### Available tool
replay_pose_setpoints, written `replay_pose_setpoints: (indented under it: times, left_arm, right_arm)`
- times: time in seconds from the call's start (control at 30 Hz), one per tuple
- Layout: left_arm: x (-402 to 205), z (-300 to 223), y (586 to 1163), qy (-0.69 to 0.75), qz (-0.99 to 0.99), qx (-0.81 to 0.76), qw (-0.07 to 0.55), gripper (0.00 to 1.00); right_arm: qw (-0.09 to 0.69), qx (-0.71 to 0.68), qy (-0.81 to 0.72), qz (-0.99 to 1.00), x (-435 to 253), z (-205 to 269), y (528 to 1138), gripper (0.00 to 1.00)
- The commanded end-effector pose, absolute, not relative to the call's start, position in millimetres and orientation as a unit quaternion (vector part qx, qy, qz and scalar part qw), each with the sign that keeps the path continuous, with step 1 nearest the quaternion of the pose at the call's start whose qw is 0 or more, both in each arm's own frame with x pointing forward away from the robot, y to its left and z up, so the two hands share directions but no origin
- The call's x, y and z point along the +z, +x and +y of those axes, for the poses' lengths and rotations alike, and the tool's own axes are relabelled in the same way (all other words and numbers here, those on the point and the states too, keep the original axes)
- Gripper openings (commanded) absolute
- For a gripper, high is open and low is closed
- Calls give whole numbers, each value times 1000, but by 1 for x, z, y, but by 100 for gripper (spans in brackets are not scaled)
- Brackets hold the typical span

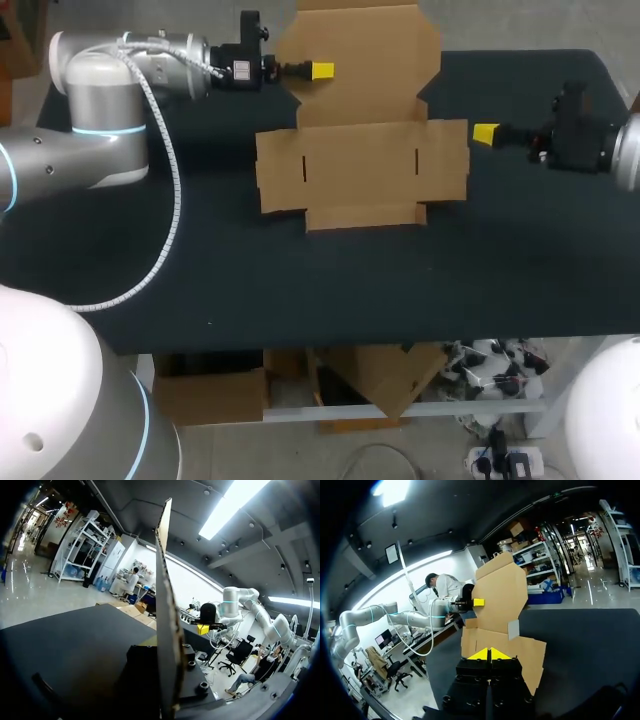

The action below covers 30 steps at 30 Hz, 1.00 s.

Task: Assemble the packaging by folding the flat box into shape, placing the metal phone stand inside, and closing the box properly

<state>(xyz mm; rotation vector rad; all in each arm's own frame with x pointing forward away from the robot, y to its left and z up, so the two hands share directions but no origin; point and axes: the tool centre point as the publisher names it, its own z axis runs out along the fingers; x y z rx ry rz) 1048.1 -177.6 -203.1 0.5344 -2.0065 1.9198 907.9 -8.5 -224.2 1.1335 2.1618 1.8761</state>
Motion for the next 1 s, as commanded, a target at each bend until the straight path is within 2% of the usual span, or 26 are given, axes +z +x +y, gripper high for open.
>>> replay_pose_setpoints:
  times: [0.03, 0.47, 0.57, 1.0]
  left_arm:
    - [-203, -177, 1049, 186, -700, 671, 157, 0]
    - [-203, -177, 1049, 186, -700, 671, 157, 0]
    - [-203, -179, 1043, 172, -710, 669, 134, 0]
    - [-187, -183, 1013, 145, -716, 674, 109, 0]
  right_arm:
    - [35, 608, 370, 702, -223, -8, 905, 0]
    - [61, 607, 354, 709, -217, -7, 884, 0]
    - [67, 609, 347, 710, -218, -12, 873, 0]
    - [97, 605, 324, 721, -226, -18, 837, 0]
